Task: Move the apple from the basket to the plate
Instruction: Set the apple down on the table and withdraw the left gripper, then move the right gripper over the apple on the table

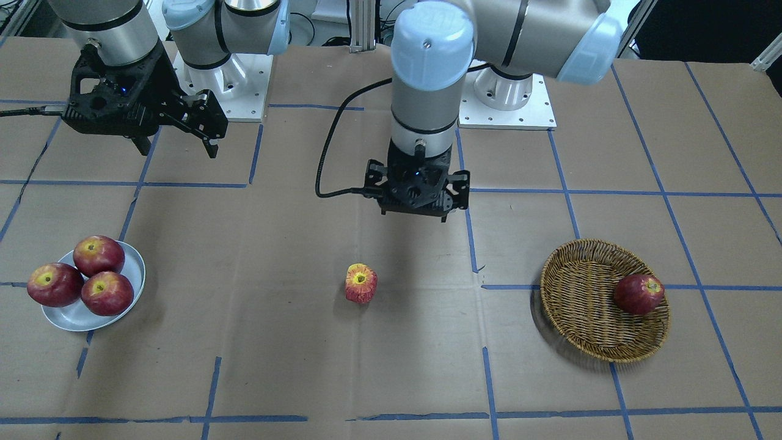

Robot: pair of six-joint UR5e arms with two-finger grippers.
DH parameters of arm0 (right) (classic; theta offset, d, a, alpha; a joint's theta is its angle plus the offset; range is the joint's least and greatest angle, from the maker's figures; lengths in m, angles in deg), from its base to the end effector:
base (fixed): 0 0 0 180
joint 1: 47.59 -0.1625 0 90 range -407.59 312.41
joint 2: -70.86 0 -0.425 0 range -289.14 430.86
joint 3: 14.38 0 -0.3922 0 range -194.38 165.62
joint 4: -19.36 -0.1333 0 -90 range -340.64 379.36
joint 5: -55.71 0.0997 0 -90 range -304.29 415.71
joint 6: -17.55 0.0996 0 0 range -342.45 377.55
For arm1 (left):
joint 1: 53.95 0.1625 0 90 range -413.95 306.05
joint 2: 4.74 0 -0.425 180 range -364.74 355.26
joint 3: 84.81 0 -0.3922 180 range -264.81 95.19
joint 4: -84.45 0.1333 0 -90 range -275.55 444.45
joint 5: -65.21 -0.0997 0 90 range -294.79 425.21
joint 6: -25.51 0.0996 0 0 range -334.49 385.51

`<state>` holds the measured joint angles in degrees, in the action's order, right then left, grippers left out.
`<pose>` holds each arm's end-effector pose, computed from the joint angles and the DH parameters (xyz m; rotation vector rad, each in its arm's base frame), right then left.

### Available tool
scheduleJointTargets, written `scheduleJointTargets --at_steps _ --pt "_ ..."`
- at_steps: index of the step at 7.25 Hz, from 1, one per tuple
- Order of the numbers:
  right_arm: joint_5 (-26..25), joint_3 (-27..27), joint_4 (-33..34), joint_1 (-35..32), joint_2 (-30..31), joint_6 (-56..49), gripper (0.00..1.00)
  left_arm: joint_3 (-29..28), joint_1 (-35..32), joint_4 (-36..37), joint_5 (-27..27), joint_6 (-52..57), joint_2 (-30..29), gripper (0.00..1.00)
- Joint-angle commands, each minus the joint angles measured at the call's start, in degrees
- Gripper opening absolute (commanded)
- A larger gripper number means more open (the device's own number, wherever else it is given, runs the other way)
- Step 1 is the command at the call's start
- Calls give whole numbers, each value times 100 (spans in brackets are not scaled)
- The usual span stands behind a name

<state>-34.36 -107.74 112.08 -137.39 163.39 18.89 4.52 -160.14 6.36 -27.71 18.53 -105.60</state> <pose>0.1315 -0.4768 0.4851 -0.0422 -3.1400 0.0518 -0.2817 -0.5104 0.4141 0.2475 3.0872 -0.0614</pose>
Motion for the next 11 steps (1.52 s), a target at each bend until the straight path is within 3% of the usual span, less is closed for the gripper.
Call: scheduleJointTargets --at_steps 1,3,5,8,11 --pt "24 46 105 -37 -59 103 100 -3 473 -792 10 283 820 99" --pt "51 73 245 -107 -261 391 100 -21 1027 -1276 -7 932 1146 99" --pt "25 178 447 -667 -568 927 100 -4 1214 -1331 -16 1137 1313 99" --pt "16 266 1272 -1599 -1314 1955 100 -12 1275 -1366 -16 1137 1245 99" --pt "7 240 2159 -2093 -2096 2616 100 32 1284 -1358 -33 1224 1235 99"
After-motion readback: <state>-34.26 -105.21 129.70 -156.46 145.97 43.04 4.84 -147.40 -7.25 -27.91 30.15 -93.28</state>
